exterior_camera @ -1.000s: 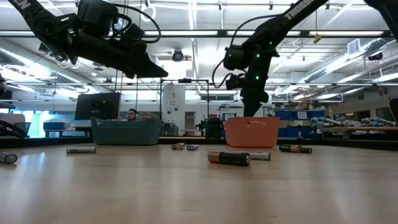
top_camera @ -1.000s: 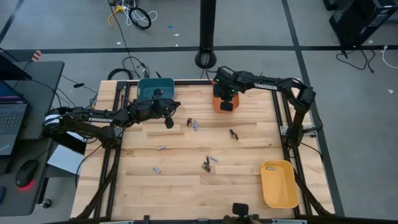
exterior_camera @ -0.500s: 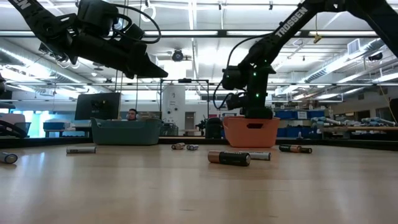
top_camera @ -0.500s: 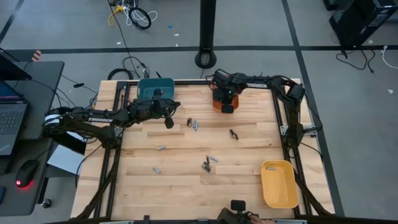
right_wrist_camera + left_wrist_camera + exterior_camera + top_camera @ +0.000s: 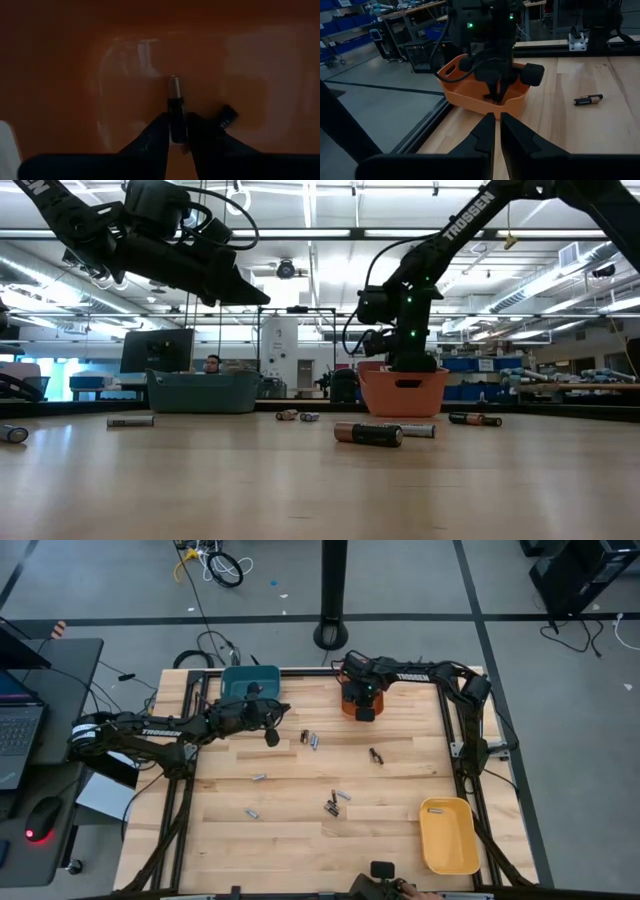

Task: Sort batteries
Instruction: Put the small black battery into the orange bin, then put the silver battery into the yellow bin

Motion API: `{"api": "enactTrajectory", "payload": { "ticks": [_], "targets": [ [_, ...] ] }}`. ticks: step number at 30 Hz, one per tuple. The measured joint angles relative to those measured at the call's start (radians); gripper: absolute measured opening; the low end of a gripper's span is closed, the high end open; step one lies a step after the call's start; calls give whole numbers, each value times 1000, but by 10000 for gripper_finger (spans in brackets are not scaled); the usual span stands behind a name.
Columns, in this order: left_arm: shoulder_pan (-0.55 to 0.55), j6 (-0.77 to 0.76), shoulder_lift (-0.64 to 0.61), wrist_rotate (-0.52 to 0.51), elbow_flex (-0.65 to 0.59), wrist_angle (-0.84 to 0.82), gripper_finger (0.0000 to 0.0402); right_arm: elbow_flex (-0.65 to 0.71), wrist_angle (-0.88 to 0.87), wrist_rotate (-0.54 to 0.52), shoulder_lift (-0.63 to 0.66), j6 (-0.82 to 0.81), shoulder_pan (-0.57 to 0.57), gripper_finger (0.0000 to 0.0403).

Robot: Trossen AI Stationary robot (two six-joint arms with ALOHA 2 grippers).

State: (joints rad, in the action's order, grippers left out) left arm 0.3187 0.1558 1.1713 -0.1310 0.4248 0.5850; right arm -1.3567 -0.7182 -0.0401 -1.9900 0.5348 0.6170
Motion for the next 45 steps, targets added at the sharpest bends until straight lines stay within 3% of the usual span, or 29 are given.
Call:
{"api": "enactTrajectory", "payload": {
  "ticks": [17,30,34,37,41,45],
  "targets": [
    [0,0,0,0,0,0,35,0,-43,-23,5,-1,0,144],
    [0,-2,0,0,0,0,35,1,-53,-44,120,7,-7,162],
    [0,-2,0,0,0,1,35,1,-92,-159,202,48,-39,142],
    [0,-3,0,0,0,1,35,1,-120,-167,277,43,-66,100],
    [0,-3,0,1,0,1,35,3,-158,-64,367,-23,-89,21],
    [0,-2,0,50,0,1,35,54,-140,69,439,-81,-109,17]
  ]
}}
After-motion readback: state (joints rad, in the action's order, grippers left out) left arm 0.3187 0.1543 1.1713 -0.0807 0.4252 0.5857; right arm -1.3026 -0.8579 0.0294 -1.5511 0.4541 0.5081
